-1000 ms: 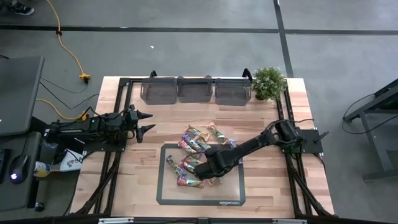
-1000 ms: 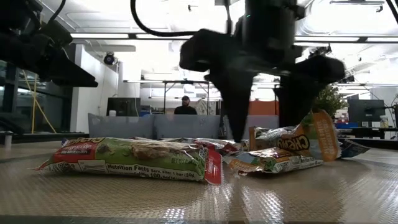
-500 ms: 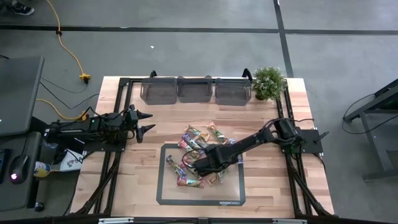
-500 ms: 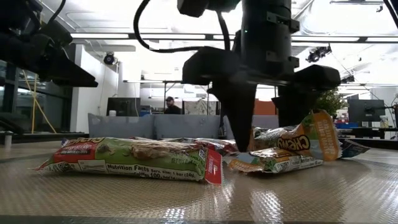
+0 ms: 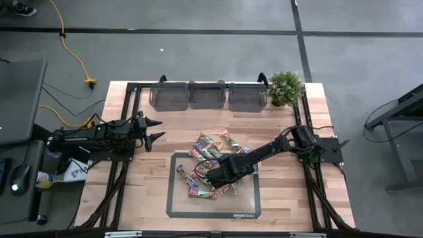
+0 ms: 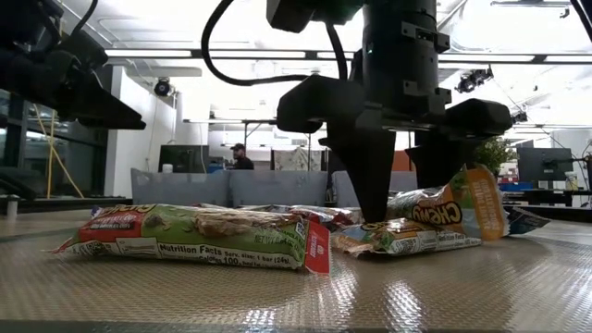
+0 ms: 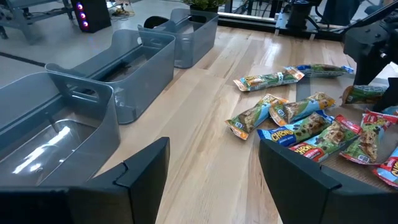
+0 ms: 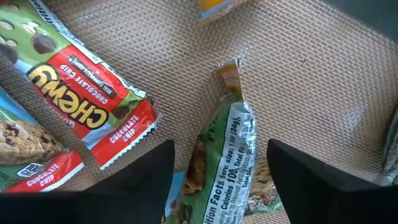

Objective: Pick and place Granola Bars by type
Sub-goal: Put the yellow granola bar into the right black bin

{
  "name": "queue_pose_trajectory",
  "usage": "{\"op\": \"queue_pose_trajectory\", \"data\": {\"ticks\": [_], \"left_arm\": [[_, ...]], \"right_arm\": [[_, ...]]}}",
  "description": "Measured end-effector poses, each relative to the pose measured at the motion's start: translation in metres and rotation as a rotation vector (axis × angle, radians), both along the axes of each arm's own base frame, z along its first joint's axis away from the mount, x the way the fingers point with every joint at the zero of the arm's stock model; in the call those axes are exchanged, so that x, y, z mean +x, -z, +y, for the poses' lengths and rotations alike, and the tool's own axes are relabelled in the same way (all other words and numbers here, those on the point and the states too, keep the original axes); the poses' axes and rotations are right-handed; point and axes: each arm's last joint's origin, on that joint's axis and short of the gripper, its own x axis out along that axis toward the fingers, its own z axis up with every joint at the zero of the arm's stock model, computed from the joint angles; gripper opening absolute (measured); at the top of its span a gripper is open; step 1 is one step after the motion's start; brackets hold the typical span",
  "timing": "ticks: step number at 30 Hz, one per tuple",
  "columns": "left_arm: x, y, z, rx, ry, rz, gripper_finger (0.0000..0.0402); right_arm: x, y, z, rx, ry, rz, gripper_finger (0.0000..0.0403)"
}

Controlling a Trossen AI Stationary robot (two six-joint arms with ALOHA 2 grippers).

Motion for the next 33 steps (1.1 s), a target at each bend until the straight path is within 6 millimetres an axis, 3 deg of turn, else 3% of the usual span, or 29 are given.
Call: {"op": "queue_pose_trajectory", "data": {"ticks": [18,33], "left_arm": [[0.0,0.0,0.0,0.0,0.0,0.0,0.0243],[0.0,0.0,0.0,0.0,0.0,0.0,0.0243]], "right_arm": [[0.0002,0.0,-0.0007,-0.023,-0.018,-0.007,0.0142],[0.0002,0.0,-0.0006,-0.021,-0.018,-0.007,0.0087]]}}
